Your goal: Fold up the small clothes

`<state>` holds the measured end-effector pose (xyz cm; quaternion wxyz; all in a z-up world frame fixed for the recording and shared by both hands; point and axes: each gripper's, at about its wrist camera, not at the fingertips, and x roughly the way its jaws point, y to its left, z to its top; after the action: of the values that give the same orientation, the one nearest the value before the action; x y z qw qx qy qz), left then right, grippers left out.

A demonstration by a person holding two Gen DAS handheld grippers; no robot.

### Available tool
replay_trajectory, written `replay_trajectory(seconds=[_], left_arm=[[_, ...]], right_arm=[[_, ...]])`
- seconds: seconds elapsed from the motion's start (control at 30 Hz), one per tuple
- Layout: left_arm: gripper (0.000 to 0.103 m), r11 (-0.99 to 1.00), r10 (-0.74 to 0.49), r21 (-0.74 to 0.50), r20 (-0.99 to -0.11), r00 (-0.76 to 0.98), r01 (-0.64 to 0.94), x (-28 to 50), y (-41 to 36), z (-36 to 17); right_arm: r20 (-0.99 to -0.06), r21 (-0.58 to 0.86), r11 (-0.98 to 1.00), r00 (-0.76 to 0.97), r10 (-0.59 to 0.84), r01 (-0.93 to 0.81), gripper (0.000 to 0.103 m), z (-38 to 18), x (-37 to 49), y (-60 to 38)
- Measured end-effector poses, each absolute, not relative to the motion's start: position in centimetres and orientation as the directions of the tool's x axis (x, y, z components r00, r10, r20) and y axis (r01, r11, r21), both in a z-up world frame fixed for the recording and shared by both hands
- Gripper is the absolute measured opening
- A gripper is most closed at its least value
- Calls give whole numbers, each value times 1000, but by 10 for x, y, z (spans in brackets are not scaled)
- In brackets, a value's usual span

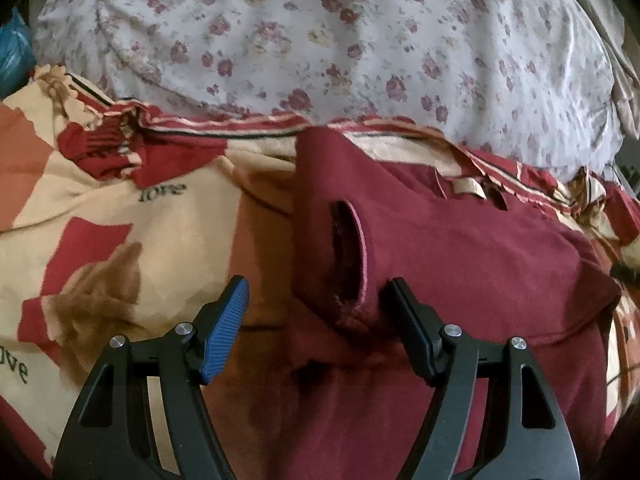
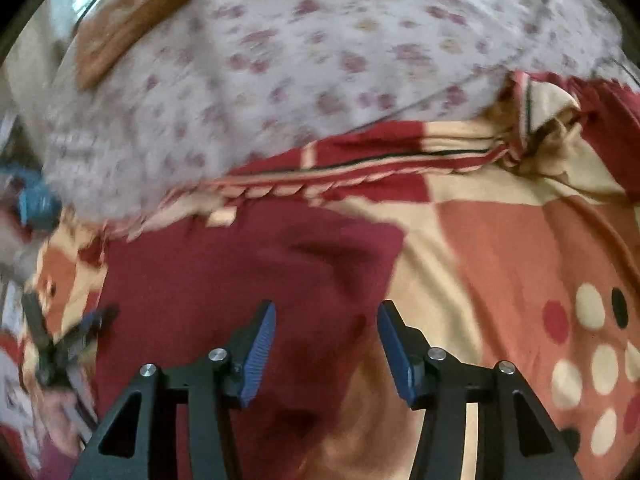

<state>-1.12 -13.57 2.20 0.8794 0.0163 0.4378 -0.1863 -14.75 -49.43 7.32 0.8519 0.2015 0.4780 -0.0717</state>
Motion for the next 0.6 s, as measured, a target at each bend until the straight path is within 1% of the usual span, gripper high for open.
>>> replay_trajectory(seconds=[0.03, 0.07, 0.1, 0.13, 0.17, 0.27, 0.37, 0.43, 0.53, 0.6], left_arm=[[72, 936, -302, -126, -769, 564, 329, -12, -132, 24], [72, 943, -285, -112, -762, 582, 314, -12, -128, 26], [73, 947, -273, -106, -762, 588, 303, -12, -123, 26], [74, 948, -277, -123, -769, 577, 292, -11, -116, 25], [74, 947, -290, -145, -772, 566, 288, -10, -112, 25], [74, 949, -300, -181, -774, 558, 259, -10, -102, 29], [73, 959, -270, -157, -755, 597, 235, -15, -95, 39], [73, 965, -251, -144, -754, 608, 220, -17, -87, 43], [73, 973, -228, -153, -772, 593, 175, -13, -72, 42], [73, 971, -228, -146, -793, 564, 189, -12, -68, 39]], right_arm=[[-863, 223, 931, 502, 52, 288, 51, 66, -145, -480], [-891, 135, 954, 453, -1, 267, 51, 58, -146, -470], [-917, 13, 965, 388, -93, 262, 51, 47, -149, -463], [-921, -46, 965, 364, -142, 258, 51, 41, -156, -463], [-910, -39, 965, 389, -142, 260, 51, 43, -166, -466], [-898, 47, 945, 429, -102, 322, 51, 62, -187, -480], [-867, 98, 946, 492, -71, 309, 51, 87, -197, -473], [-847, 146, 957, 531, -9, 251, 52, 100, -190, -454], [-815, 184, 980, 570, 106, 81, 52, 112, -159, -406], [-803, 194, 980, 568, 178, -33, 52, 111, -135, -368]])
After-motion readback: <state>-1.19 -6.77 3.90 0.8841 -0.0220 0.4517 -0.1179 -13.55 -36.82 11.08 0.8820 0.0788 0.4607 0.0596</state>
